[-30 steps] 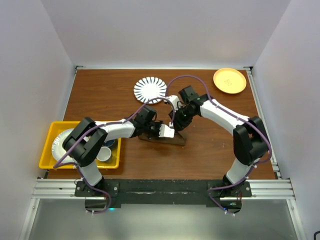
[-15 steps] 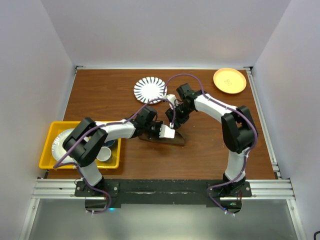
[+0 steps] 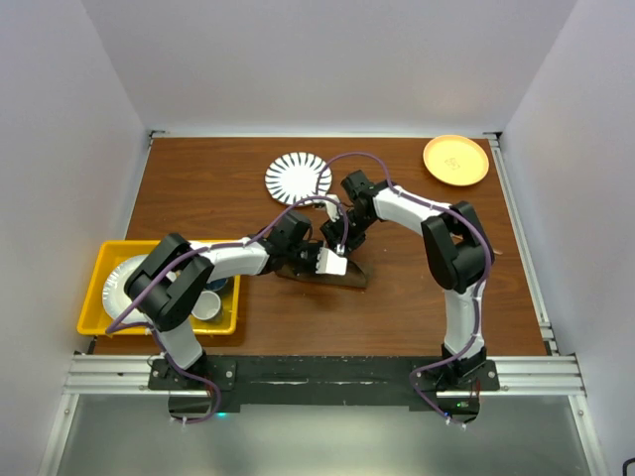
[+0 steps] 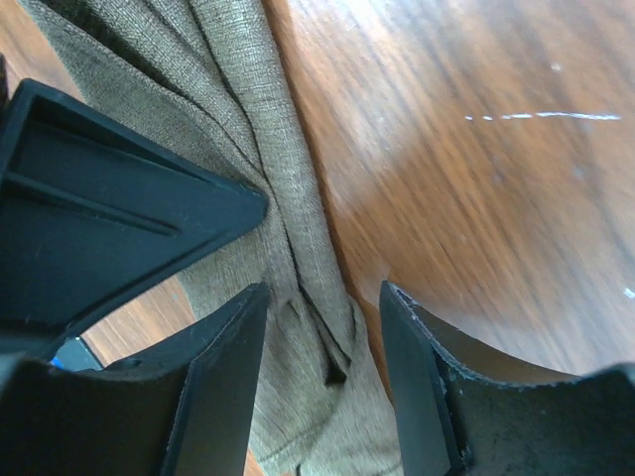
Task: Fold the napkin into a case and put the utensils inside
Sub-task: Pick up the smaller rectangle-folded napkin from the center of the board.
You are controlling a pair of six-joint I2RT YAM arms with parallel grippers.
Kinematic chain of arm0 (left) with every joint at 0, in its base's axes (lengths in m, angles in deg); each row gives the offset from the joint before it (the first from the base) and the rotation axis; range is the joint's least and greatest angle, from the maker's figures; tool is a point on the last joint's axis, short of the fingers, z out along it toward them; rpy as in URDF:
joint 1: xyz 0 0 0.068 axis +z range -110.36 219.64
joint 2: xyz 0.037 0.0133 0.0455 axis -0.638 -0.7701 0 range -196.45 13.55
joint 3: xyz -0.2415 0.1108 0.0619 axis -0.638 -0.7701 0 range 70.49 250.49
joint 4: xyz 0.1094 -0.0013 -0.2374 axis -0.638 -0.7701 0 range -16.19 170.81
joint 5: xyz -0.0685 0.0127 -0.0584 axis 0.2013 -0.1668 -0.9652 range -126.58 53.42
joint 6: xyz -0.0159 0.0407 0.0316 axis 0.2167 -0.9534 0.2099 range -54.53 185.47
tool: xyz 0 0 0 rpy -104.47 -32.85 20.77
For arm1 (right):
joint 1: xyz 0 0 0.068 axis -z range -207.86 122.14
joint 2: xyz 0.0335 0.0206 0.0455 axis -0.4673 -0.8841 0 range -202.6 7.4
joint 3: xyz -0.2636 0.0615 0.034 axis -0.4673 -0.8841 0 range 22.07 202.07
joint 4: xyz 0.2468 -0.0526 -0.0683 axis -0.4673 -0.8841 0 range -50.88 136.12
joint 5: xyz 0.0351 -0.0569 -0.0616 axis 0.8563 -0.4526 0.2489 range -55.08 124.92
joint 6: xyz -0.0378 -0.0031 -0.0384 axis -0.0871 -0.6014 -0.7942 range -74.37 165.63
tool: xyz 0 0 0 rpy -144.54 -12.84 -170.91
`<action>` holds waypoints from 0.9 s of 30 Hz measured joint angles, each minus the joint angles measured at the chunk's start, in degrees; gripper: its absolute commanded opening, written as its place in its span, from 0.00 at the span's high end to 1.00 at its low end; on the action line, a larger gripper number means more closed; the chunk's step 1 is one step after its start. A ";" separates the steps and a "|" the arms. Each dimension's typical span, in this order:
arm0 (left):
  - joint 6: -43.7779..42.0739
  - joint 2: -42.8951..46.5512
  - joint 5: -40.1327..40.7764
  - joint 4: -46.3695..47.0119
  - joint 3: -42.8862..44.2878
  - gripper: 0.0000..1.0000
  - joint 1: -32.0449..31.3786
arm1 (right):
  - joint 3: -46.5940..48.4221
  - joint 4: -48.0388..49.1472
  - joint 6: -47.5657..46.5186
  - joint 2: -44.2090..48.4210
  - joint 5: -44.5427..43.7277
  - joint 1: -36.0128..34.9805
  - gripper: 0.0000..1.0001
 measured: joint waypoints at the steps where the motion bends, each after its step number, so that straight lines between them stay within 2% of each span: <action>1: -0.02 0.00 -0.02 0.09 -0.07 1.00 0.00 | 0.02 -0.04 0.00 -0.42 0.33 0.00 0.50; 8: -0.07 0.04 0.02 0.46 -0.24 1.00 0.00 | 1.33 -1.07 -0.11 -2.32 3.89 0.00 0.55; 15: -0.04 0.04 0.61 0.90 -0.42 1.00 -0.28 | 3.45 -3.04 -0.72 -5.03 7.78 0.11 0.67; 16: -0.07 0.07 0.68 1.09 -0.55 1.00 -0.33 | 3.69 -3.32 -0.83 -5.27 8.02 0.13 0.70; 17: -0.04 0.09 0.72 1.27 -0.61 1.00 -0.33 | 3.87 -3.48 -0.94 -5.46 8.15 0.13 0.81; 19: -0.04 0.09 0.90 1.38 -0.66 1.00 -0.37 | 4.13 -3.87 -1.60 -5.92 8.46 0.15 0.96; 20: -0.04 0.09 1.01 1.53 -0.72 1.00 -0.37 | 4.33 -4.13 -1.77 -6.25 8.48 0.13 1.00; 24: 0.04 0.11 1.22 2.21 -1.07 0.99 -0.37 | 5.09 -5.09 -1.99 -7.02 8.96 0.11 1.00; 27: 0.72 0.33 1.49 3.04 -1.49 0.80 -0.39 | 5.22 -5.25 -2.14 -7.04 8.87 0.11 1.00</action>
